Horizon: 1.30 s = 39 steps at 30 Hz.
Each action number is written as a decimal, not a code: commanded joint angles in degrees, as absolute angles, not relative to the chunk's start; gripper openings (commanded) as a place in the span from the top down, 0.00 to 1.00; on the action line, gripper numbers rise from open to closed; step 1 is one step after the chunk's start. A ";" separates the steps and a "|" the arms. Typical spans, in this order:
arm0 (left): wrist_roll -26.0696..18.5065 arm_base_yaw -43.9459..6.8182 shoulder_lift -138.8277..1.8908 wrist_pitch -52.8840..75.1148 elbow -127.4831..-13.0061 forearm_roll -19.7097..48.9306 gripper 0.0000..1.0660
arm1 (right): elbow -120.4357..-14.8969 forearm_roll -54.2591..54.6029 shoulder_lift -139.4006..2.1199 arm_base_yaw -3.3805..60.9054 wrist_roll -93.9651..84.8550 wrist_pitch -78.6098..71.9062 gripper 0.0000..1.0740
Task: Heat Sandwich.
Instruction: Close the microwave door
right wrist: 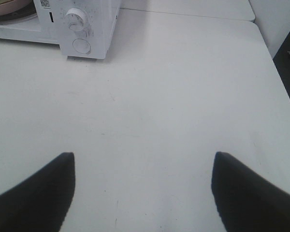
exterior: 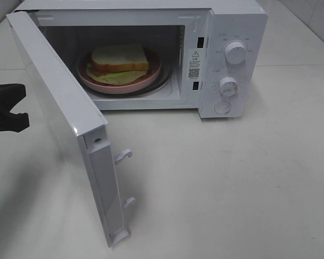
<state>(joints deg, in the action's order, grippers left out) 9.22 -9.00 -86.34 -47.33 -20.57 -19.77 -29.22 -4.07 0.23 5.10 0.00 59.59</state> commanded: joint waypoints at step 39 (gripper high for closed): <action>1.49 -32.89 -100.50 -42.23 -42.91 -1.55 1.00 | -28.99 -4.07 1.78 4.70 0.00 59.24 0.29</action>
<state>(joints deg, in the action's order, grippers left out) 2.69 -32.03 -100.15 -42.40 -41.83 -3.61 -29.22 -4.07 0.23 5.10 0.00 59.59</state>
